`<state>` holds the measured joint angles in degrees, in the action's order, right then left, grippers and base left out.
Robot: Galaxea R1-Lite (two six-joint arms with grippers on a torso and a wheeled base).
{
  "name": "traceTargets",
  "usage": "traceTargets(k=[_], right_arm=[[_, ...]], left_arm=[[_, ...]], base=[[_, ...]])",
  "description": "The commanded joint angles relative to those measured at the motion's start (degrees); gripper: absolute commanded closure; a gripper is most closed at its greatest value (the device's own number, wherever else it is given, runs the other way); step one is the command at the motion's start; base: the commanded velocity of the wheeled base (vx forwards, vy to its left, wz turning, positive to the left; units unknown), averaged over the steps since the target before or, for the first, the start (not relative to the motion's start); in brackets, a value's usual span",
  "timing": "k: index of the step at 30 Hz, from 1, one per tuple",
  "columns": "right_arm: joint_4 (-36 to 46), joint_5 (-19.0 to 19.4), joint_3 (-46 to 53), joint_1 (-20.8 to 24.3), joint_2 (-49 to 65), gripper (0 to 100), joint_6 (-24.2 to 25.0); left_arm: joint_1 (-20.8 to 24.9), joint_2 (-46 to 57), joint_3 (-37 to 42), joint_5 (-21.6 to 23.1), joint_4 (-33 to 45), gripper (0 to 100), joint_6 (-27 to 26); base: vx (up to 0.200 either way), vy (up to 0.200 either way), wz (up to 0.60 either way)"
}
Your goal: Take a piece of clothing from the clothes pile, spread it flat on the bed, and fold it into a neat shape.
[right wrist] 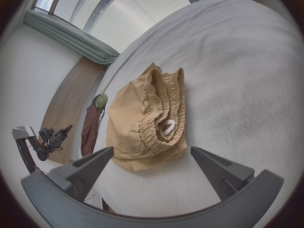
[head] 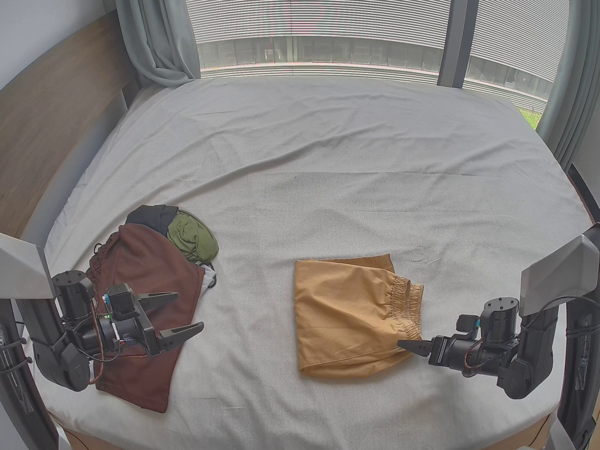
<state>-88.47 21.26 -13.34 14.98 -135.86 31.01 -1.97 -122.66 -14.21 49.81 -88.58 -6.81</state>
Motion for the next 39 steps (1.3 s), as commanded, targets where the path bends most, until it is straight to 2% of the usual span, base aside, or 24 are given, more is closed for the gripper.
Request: traceTargets(k=[1,7,12,17,19,34,35,39], right_arm=[[0.0,0.0,-0.8,0.6,-1.9,0,0.2],[0.0,-1.2,-3.0,1.9,-4.1,0,0.7],[0.0,-3.0,-5.6,3.3,-6.0,0,3.4],[-0.1,-5.2,-8.0,4.4,-7.5,0,5.5],[-0.1,-7.4,-10.4,4.5,-9.0,0,6.2],[-0.1,-8.0,-11.1,4.6,-9.3,0,7.6],[-0.1,-8.0,-11.1,4.6,-9.3,100,7.6],[-0.1,-8.0,-11.1,4.6,-9.3,100,7.6]], left_arm=[[0.0,-0.5,0.0,0.0,0.0,0,0.0],[0.0,-0.4,0.2,0.0,0.0,0,0.0],[0.0,-0.4,0.1,0.0,0.0,0,0.0],[0.0,-0.3,0.1,-0.1,0.0,0,0.0],[0.0,-0.2,-0.1,-0.1,0.0,0,0.0],[0.3,-0.2,0.2,-0.1,0.0,0,0.0],[0.3,-0.2,0.2,0.0,0.0,0,0.0],[0.4,-0.2,0.1,-0.1,0.0,0,0.0]], base=[[0.000,0.000,0.00],[0.000,0.000,0.00],[0.000,0.000,0.00],[0.000,0.000,0.00],[0.000,0.000,0.00],[0.000,0.000,0.00],[0.000,0.000,0.00],[0.000,0.000,0.00]])
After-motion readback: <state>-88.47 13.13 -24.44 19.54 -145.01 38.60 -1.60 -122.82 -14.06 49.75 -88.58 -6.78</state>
